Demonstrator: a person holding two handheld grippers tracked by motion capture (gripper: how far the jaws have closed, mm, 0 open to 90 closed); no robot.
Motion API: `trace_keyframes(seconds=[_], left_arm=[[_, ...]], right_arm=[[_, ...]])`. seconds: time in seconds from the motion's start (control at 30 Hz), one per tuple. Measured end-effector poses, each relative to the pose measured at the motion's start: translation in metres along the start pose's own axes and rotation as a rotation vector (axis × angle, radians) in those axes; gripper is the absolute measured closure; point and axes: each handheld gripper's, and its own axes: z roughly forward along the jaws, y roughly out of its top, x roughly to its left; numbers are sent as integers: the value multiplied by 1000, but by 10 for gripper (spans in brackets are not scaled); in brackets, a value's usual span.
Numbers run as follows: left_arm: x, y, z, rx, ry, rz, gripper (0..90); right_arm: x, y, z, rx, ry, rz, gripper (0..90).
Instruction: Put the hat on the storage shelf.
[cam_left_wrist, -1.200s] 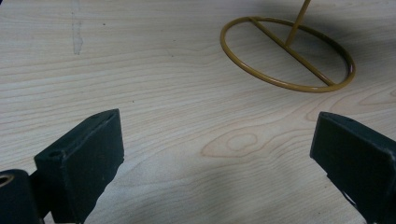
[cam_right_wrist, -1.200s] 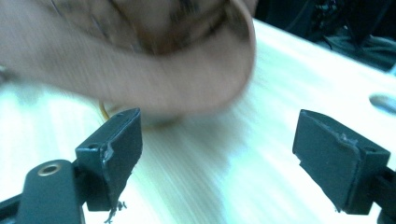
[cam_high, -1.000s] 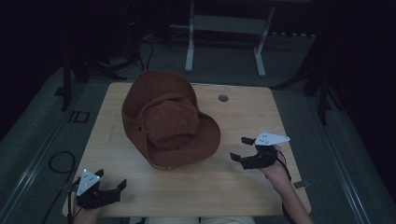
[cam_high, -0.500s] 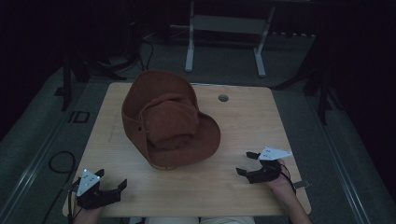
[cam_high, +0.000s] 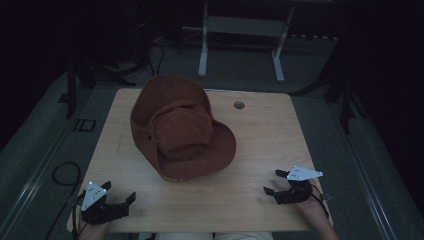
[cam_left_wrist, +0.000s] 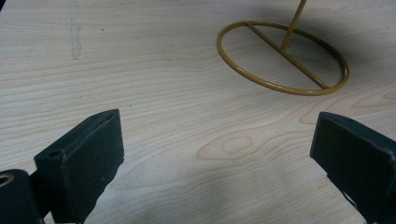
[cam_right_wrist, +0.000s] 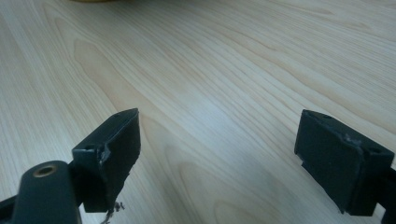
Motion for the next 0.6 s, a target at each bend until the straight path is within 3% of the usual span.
trace_keyframes(seconds=[0.3, 0.6], left_arm=[[0, 0, -1, -1, 1, -7, 34], [1, 0, -1, -3, 0, -11, 34]], right_arm=[[-12, -8, -8, -22, -26, 43, 140], [-11, -8, -6, -16, -25, 33, 140]])
